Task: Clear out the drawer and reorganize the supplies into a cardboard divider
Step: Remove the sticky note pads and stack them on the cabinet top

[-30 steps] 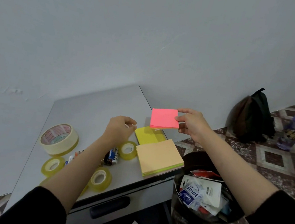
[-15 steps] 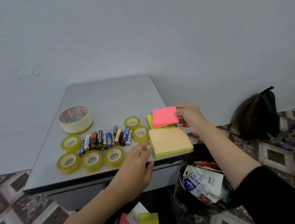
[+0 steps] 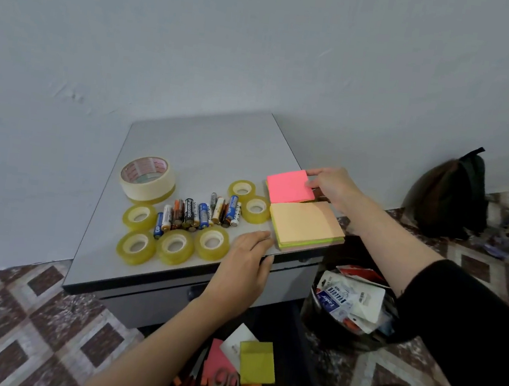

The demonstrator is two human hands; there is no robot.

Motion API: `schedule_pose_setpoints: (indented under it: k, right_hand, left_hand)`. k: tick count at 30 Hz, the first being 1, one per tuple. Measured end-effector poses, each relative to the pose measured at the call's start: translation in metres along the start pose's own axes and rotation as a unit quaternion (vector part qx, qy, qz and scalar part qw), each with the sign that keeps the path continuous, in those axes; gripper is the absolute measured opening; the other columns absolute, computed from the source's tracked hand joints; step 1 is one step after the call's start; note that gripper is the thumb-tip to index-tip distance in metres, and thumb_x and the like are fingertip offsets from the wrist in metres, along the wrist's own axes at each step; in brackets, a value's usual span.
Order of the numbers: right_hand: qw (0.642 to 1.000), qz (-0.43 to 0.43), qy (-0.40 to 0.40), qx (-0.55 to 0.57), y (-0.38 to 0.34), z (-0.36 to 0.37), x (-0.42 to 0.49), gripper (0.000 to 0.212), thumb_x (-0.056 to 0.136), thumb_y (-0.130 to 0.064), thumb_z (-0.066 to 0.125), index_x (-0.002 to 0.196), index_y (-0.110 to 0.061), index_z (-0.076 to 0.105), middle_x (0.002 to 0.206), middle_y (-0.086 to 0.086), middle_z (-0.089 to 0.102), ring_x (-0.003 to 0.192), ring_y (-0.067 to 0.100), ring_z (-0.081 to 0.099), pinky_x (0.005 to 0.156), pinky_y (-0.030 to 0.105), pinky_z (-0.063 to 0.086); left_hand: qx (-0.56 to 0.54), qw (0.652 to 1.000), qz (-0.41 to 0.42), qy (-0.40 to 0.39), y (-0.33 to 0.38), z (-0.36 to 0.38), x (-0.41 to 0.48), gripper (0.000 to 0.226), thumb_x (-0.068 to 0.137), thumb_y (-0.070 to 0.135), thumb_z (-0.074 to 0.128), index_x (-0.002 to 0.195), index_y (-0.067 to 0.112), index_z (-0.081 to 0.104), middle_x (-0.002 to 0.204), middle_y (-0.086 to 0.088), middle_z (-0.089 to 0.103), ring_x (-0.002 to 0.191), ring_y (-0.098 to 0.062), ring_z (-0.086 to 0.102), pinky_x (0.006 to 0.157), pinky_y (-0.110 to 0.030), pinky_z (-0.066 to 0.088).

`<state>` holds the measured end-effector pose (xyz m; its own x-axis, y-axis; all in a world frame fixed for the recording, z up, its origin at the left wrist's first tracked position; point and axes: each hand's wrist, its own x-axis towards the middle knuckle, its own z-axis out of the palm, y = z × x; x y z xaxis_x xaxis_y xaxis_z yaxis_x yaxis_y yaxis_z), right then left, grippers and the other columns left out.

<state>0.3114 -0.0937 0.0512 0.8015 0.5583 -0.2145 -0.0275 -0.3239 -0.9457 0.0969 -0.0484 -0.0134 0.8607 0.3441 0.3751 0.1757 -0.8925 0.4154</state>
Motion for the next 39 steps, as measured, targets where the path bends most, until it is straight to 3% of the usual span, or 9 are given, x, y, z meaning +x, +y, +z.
schedule_pose_setpoints:
  k: [3,8,18,21,24,27,31,35,39]
  right_hand:
    - [0.999,-0.011,0.013,-0.033,0.004,0.001,0.002,0.034,0.084,0.011,0.053,0.115,0.001,0.063,0.115,0.019,0.063,0.091,0.02,0.056,0.063,0.023,0.046]
    - [0.988,-0.04,0.035,-0.146,0.007,0.001,0.007,0.029,0.084,0.002,0.06,0.113,-0.002,0.065,0.11,0.016,0.064,0.091,0.018,0.053,0.081,0.028,0.043]
    - [0.943,-0.126,0.096,-0.291,0.008,0.0,-0.008,0.026,0.084,-0.007,0.058,0.108,-0.009,0.068,0.106,0.01,0.067,0.1,0.025,0.06,0.076,0.024,0.042]
    - [0.917,-0.214,0.091,-0.324,0.0,0.001,-0.03,0.024,0.087,-0.009,0.056,0.107,-0.007,0.069,0.103,0.01,0.068,0.097,0.025,0.061,0.078,0.026,0.043]
    - [0.892,-0.283,0.084,-0.343,-0.003,0.005,-0.061,0.018,0.087,-0.012,0.057,0.095,-0.008,0.072,0.099,0.007,0.069,0.092,0.023,0.061,0.074,0.026,0.04]
    - [0.888,-0.315,0.076,-0.328,0.003,0.011,-0.093,0.014,0.087,-0.013,0.058,0.087,-0.01,0.071,0.096,0.006,0.068,0.089,0.022,0.059,0.075,0.028,0.041]
    - [0.894,-0.32,0.046,-0.31,0.026,0.019,-0.133,0.013,0.087,-0.014,0.059,0.086,-0.009,0.07,0.093,0.005,0.066,0.084,0.018,0.055,0.072,0.026,0.037]
    - [0.903,-0.312,-0.008,-0.295,0.065,0.034,-0.169,0.011,0.085,-0.012,0.061,0.085,-0.007,0.071,0.088,0.007,0.067,0.082,0.021,0.059,0.075,0.03,0.044]
    - [0.91,-0.262,-0.058,-0.317,0.117,0.056,-0.19,0.012,0.086,-0.013,0.061,0.086,-0.008,0.072,0.09,0.009,0.067,0.087,0.024,0.06,0.078,0.032,0.045]
  left_hand:
    - [-0.007,1.0,0.004,0.011,-0.001,0.002,0.0,0.036,0.084,0.011,0.053,0.116,-0.001,0.062,0.116,-0.013,0.063,0.109,-0.026,0.057,0.098,-0.032,0.041]
    - [-0.017,0.999,0.02,0.047,-0.007,0.005,0.002,0.034,0.079,-0.005,0.051,0.109,-0.002,0.065,0.109,-0.015,0.066,0.107,-0.017,0.052,0.096,-0.025,0.039]
    - [-0.014,0.999,0.011,0.034,-0.008,0.006,0.0,0.031,0.079,-0.007,0.051,0.106,-0.005,0.065,0.104,-0.018,0.067,0.1,-0.03,0.062,0.097,-0.027,0.036]
    - [-0.012,1.0,0.003,0.005,-0.006,0.003,-0.001,0.035,0.085,-0.007,0.045,0.115,-0.003,0.061,0.117,-0.017,0.062,0.114,-0.026,0.054,0.101,-0.024,0.036]
    - [-0.017,0.999,-0.029,-0.043,-0.001,-0.006,-0.004,0.043,0.091,-0.005,0.039,0.133,0.003,0.048,0.14,-0.01,0.044,0.133,-0.022,0.035,0.106,-0.012,0.015]
    - [-0.005,0.997,-0.042,-0.067,0.004,-0.014,-0.014,0.042,0.094,0.001,0.038,0.135,0.008,0.046,0.145,-0.005,0.038,0.136,-0.016,0.03,0.104,-0.008,0.009]
    - [-0.01,0.997,-0.041,-0.067,0.012,-0.03,-0.041,0.035,0.094,0.005,0.043,0.127,0.007,0.055,0.138,-0.005,0.048,0.13,-0.016,0.038,0.098,-0.004,0.013]
    - [-0.01,0.993,-0.071,-0.097,0.008,-0.031,-0.091,0.032,0.092,0.007,0.049,0.123,0.01,0.059,0.131,-0.004,0.055,0.124,-0.02,0.047,0.101,-0.017,0.027]
    - [-0.022,0.978,-0.153,-0.143,-0.008,-0.016,-0.147,0.03,0.093,0.01,0.05,0.12,0.011,0.062,0.125,-0.003,0.06,0.115,-0.018,0.054,0.095,-0.02,0.036]
